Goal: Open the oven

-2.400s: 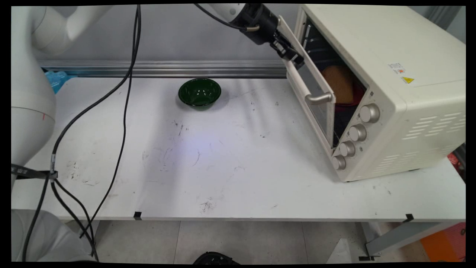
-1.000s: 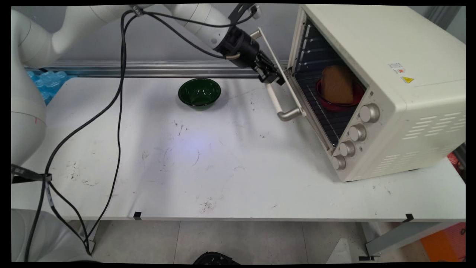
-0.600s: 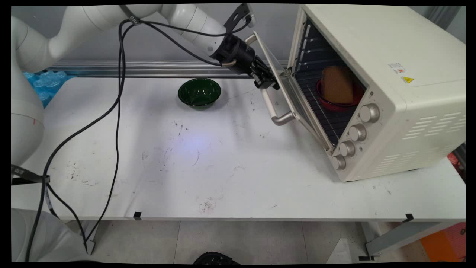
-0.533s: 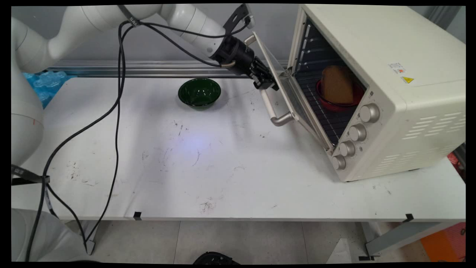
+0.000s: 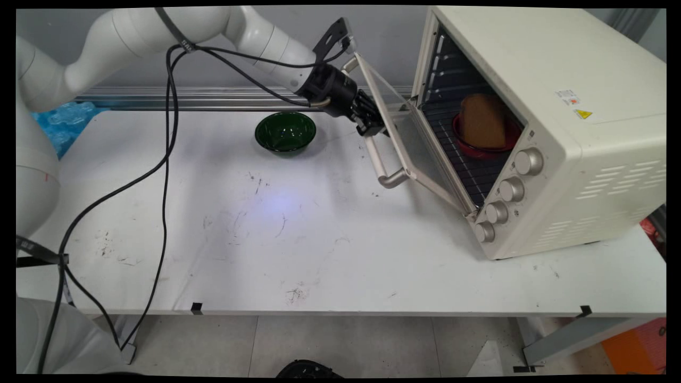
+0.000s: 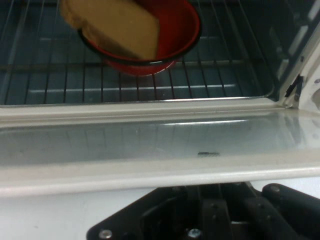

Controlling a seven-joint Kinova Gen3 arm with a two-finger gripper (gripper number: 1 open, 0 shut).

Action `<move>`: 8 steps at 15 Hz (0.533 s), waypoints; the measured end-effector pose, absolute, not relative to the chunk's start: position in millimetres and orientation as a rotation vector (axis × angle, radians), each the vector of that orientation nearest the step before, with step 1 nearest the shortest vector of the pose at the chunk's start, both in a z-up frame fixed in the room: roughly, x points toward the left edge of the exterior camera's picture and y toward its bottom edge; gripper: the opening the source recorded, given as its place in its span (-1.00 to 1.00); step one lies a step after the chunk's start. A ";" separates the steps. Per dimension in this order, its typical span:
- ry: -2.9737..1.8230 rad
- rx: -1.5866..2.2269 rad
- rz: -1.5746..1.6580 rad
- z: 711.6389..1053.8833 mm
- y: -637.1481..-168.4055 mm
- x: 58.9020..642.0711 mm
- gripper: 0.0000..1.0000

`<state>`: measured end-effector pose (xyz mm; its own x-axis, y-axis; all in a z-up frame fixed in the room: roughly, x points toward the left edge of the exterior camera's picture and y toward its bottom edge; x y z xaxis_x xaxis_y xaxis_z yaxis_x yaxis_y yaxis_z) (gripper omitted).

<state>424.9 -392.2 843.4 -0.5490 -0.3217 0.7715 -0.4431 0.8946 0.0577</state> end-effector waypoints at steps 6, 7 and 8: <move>-2.198 0.533 0.180 830.8 -387.1 434.5 -1.00; -2.198 0.532 0.179 828.8 -386.2 436.5 -1.00; -2.198 0.531 0.178 826.3 -385.0 439.0 -1.00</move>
